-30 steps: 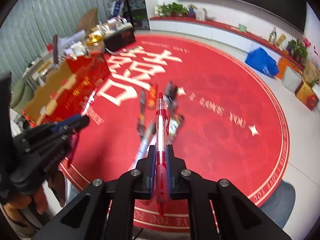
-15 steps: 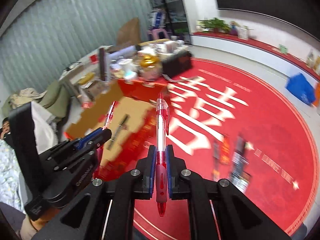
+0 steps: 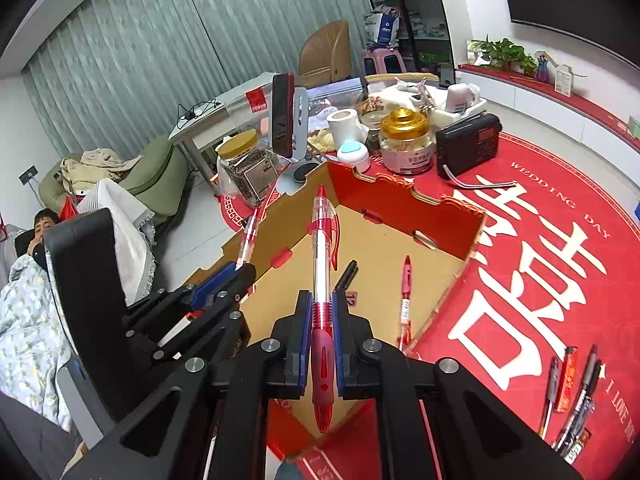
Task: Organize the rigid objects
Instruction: 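Lower both red pens into the box and open both tools, then swing both tools back over the rug toward the remaining pens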
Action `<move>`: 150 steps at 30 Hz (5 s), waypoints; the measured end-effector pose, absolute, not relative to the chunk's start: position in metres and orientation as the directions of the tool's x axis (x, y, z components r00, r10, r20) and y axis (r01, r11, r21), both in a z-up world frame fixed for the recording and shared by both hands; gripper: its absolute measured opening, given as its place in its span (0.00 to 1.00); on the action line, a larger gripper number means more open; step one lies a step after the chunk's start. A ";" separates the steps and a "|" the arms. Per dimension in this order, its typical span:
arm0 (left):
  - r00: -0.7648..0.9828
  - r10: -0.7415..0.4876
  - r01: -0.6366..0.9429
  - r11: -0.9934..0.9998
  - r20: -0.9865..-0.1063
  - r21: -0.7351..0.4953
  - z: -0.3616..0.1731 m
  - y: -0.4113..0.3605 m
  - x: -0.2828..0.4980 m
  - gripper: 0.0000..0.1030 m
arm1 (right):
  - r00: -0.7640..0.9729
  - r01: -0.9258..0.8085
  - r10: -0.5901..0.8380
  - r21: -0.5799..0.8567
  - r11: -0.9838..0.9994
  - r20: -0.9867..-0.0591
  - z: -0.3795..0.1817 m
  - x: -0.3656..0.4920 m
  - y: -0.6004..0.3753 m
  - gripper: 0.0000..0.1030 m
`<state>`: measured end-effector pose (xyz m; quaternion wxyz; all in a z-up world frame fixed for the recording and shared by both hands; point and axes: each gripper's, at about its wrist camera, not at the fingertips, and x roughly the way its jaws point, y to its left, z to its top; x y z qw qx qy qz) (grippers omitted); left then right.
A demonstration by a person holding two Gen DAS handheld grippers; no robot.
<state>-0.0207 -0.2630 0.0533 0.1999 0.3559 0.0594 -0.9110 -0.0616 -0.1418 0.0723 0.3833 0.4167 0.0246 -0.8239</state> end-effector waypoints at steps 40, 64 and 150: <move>-0.578 -0.278 0.375 -0.925 -0.767 0.053 0.008 -0.269 -0.073 0.10 | -0.336 0.606 -0.530 0.252 -0.754 -0.779 0.029 -0.104 -0.161 0.10; -0.894 -0.257 0.399 -0.831 -0.367 -0.388 0.098 -0.280 0.026 1.00 | -0.547 0.469 -0.593 0.370 -0.802 -0.591 0.071 -0.069 -0.048 1.00; -0.510 0.156 -0.289 -0.957 -0.846 -0.002 -0.066 0.006 -0.101 1.00 | -0.373 -0.090 -0.103 0.146 -0.985 -0.922 -0.051 -0.032 0.222 0.68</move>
